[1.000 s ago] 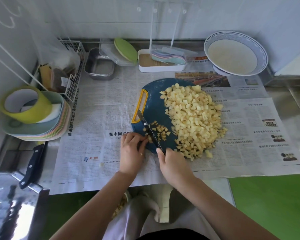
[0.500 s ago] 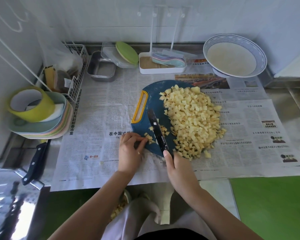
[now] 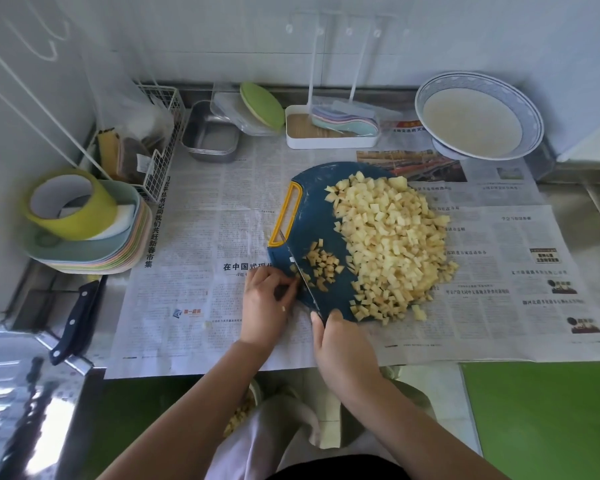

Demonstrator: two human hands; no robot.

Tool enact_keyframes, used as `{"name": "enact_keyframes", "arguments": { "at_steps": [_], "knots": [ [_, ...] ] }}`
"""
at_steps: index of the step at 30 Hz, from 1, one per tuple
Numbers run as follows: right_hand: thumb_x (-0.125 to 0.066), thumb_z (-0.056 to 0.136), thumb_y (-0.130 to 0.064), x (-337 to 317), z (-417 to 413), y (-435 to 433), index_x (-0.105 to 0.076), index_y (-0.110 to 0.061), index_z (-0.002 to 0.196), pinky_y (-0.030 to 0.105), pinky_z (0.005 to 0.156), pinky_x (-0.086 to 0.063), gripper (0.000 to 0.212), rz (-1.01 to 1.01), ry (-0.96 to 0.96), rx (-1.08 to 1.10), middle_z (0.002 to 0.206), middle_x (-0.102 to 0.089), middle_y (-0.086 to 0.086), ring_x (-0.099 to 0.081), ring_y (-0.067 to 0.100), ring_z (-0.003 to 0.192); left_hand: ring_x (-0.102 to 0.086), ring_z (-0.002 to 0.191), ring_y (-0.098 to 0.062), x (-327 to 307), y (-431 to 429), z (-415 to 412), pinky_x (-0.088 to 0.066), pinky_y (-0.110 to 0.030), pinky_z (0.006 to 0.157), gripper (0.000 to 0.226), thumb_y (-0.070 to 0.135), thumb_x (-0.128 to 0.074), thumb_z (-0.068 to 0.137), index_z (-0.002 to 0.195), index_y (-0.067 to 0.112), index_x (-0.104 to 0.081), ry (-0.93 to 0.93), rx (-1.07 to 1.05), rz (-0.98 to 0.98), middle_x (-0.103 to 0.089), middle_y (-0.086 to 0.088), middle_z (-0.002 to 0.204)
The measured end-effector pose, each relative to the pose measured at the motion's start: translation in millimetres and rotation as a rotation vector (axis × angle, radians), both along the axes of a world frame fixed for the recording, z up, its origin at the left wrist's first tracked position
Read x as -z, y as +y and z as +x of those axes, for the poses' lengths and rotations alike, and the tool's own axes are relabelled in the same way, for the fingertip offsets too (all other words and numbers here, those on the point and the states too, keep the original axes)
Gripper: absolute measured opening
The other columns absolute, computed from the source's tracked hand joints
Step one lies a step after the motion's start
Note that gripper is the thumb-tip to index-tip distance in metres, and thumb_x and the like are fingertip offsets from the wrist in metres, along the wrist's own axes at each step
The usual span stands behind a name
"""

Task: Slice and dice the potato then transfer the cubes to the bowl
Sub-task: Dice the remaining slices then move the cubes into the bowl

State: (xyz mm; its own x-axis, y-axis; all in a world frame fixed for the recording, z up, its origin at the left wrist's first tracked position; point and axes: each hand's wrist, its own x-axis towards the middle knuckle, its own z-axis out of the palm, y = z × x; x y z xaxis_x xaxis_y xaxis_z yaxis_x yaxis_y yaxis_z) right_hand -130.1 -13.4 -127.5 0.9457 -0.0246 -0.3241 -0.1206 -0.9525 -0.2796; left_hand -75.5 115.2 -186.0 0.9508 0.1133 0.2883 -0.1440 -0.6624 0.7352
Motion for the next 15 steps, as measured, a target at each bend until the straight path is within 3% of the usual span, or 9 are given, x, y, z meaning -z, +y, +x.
{"name": "enact_keyframes", "arguments": {
  "at_steps": [4,7,10,15],
  "knots": [
    [-0.020,0.104,-0.044,-6.3,17.3,9.0,-0.051,-0.011,0.108,0.022,0.049,-0.028,0.045,-0.030,0.031,0.020,0.087,-0.055,0.000,-0.056,0.016,0.077,-0.042,0.085,-0.007,3.0,-0.2,1.1,-0.035,-0.009,0.075,0.010,0.000,-0.078,0.073,0.074,0.004,-0.069,-0.032,0.007,0.034,-0.062,-0.004,0.078],
    [-0.021,0.104,-0.044,-8.3,25.2,9.5,-0.052,-0.010,0.108,0.026,0.058,-0.034,0.047,0.025,0.039,0.062,0.092,-0.059,0.004,-0.061,0.019,0.087,-0.049,0.082,-0.013,2.9,4.4,-0.5,-0.044,-0.026,0.073,0.007,0.013,-0.075,0.078,0.076,0.006,-0.073,-0.058,0.042,0.077,-0.064,-0.003,0.080],
    [-0.023,0.104,-0.043,-3.0,23.3,2.1,-0.055,-0.007,0.101,0.027,0.062,-0.037,0.048,0.191,0.054,0.166,0.082,-0.054,0.002,-0.054,0.018,0.074,-0.057,0.081,-0.022,0.3,14.3,-1.9,-0.044,-0.036,0.071,0.010,0.018,-0.076,0.078,0.085,0.013,-0.077,-0.055,0.110,0.181,-0.065,0.000,0.085],
    [-0.030,0.103,-0.042,1.8,15.2,-20.7,-0.047,-0.012,0.066,0.019,0.044,-0.029,0.051,0.412,0.047,0.326,0.058,-0.046,-0.001,-0.043,0.011,0.049,-0.059,0.076,-0.018,-9.8,19.1,-1.1,-0.052,-0.040,0.068,0.017,0.004,-0.080,0.073,0.088,0.011,-0.077,0.022,0.152,0.098,-0.067,-0.003,0.083]
  ]
}}
